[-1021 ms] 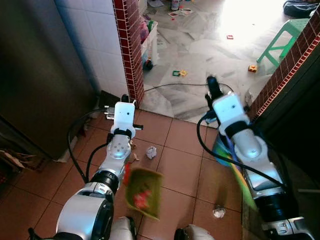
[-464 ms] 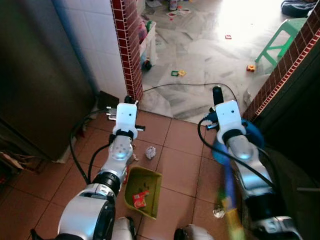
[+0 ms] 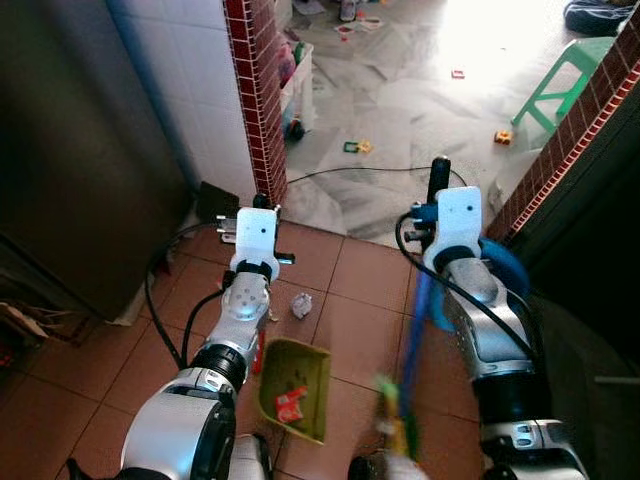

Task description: Sweep floor

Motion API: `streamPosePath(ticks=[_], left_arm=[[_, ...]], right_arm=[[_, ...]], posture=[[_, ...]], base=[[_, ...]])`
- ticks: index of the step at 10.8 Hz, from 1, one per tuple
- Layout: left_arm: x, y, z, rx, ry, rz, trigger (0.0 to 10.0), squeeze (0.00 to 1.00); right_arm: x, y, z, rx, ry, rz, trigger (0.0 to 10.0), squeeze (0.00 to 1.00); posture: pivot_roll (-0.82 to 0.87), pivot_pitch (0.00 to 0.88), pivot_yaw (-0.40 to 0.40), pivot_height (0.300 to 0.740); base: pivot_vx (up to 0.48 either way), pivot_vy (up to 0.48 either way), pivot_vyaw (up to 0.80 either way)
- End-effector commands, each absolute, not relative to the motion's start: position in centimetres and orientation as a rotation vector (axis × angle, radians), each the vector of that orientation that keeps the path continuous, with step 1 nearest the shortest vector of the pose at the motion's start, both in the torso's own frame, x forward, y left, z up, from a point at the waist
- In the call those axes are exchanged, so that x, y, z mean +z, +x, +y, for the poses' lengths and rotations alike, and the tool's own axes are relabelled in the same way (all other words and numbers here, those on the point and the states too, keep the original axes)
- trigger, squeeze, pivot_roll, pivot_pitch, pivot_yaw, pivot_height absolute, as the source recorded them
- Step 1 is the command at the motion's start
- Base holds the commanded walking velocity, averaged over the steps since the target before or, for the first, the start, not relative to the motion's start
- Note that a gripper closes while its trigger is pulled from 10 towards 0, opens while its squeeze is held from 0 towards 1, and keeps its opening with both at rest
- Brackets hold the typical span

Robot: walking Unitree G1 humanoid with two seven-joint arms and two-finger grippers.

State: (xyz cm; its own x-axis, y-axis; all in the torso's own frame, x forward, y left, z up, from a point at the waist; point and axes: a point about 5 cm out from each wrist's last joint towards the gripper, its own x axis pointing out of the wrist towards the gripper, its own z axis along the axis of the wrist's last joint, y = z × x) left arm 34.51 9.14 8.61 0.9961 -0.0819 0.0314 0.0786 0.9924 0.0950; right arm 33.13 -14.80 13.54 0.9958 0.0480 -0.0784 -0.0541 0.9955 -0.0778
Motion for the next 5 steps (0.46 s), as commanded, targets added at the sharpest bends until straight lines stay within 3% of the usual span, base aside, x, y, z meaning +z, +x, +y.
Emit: streamPosePath(ticks=[1,5], left_arm=[[7.9,34.4,8.5,-0.103,0.086,0.022,10.0,0.00],[7.5,34.1,7.8,-0.144,0.059,0.058,10.0,0.00]], right_arm=[[14.2,33.4,-14.8,0.053,-0.046,0.070,10.0,0.00],[15.6,33.7,-13.4,0.147,0.079,0.036,10.0,0.00]], posture=[[-0.12,0.080,0.004,0.740],[-0.12,0.073,0.004,0.740]], base=[[0.000,0.000,0.00],[0.000,0.000,0.00]])
